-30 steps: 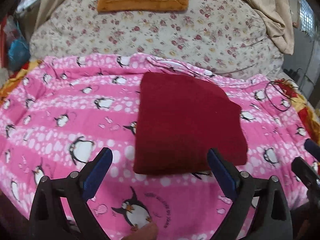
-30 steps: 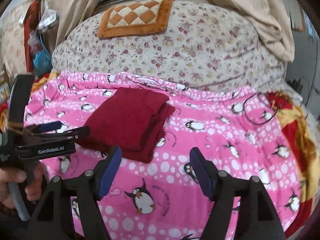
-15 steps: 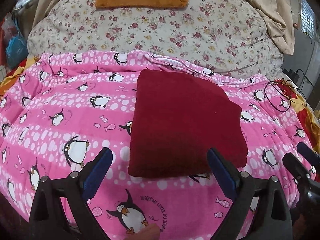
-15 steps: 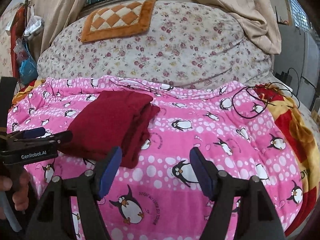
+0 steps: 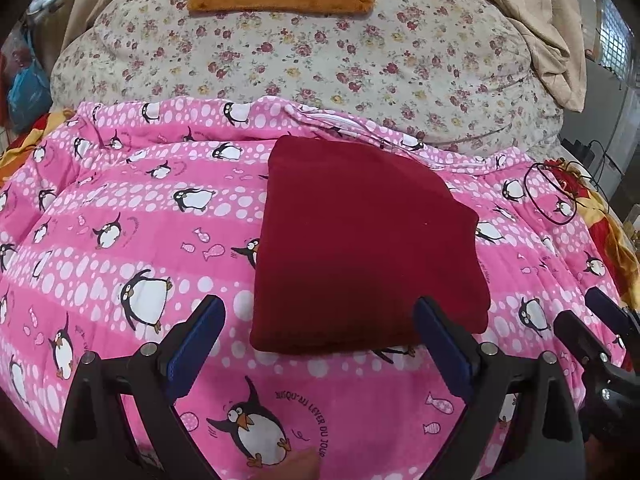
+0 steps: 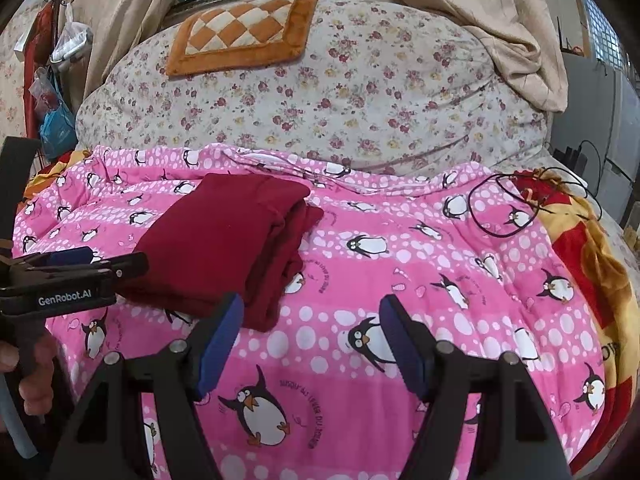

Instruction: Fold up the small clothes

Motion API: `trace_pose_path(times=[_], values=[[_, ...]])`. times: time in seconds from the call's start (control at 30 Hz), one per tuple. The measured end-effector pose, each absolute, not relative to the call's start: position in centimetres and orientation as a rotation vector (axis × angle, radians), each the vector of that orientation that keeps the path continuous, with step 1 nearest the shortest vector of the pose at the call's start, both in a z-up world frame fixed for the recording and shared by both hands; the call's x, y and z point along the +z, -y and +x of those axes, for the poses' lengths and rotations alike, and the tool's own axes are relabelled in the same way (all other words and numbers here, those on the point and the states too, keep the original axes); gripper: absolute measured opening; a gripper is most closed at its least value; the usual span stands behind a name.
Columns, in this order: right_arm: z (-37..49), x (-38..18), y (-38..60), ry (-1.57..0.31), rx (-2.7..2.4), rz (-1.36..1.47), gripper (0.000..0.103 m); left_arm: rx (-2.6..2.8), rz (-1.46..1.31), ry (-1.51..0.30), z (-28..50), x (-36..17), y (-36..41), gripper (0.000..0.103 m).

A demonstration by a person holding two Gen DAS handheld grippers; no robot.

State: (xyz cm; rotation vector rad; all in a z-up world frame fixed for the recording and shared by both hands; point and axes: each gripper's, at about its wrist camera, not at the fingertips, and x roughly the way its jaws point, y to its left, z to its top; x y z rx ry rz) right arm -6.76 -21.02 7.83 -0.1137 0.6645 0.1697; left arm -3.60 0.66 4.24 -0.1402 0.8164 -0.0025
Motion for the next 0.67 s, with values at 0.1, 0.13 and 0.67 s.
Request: trace_pose_path(times=[0.1,0.13,0.67], values=[[-6.9,7.8,21.0,-0.657,0.174,-0.117,0.074,-0.015,-0.147,-0.813,-3.7,4.4,-0.7,0.077],[-6.9,7.8,20.9,-0.653,0.176,-0.124,0.074,-0.018,-0.147,-0.813,-3.8,4.4,-0.7,0.077],[-9.0,7.6,20.2,-0.647,0.192,-0.197,0.074,-0.042,-0.144,-0.791,-4.2,4.5,-0.5,0.077]])
